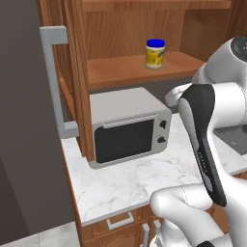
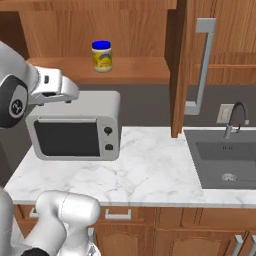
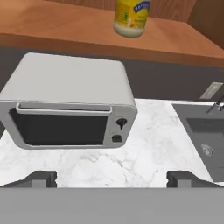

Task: Move the condiment bottle and mayonnaise from the cabinet to the dining counter.

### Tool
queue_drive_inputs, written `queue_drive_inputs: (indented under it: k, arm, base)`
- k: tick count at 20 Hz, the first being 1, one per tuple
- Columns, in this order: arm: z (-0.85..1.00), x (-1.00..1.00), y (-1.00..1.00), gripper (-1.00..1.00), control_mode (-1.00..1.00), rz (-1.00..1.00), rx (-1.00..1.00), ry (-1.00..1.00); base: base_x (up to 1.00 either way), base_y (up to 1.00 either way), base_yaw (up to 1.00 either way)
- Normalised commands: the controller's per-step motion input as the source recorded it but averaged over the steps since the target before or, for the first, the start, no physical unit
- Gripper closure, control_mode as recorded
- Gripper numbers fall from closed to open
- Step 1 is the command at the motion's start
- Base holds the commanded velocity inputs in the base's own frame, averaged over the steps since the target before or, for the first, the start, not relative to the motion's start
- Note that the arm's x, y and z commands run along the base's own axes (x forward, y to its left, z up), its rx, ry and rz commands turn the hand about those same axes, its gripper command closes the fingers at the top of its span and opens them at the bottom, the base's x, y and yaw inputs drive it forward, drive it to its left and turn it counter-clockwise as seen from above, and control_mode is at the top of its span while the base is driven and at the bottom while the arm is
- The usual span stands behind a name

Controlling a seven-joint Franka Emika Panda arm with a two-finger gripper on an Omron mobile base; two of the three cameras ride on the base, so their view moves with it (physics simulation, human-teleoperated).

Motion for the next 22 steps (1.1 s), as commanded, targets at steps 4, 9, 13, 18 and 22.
queue_drive_inputs:
  k: [4, 9, 13, 18, 22]
  arm:
    - [0.54, 0.14, 0.00, -1.00, -1.00, 0.00, 0.06, -0.08]
    - [0.38, 0.31, 0.00, -1.00, -1.00, 0.00, 0.05, -0.01]
    - [0.22, 0.39, 0.00, -1.00, -1.00, 0.00, 0.04, -0.01]
    - [0.07, 0.53, 0.00, -1.00, -1.00, -0.01, 0.02, -0.04]
    - [0.06, 0.46, 0.00, -1.00, -1.00, -0.02, 0.01, -0.09]
  base:
    - [0.00, 0.00, 0.00]
    - [0.00, 0.00, 0.00]
    - [0.00, 0.00, 0.00]
    - [0.00, 0.00, 0.00]
    - [0.00, 0.00, 0.00]
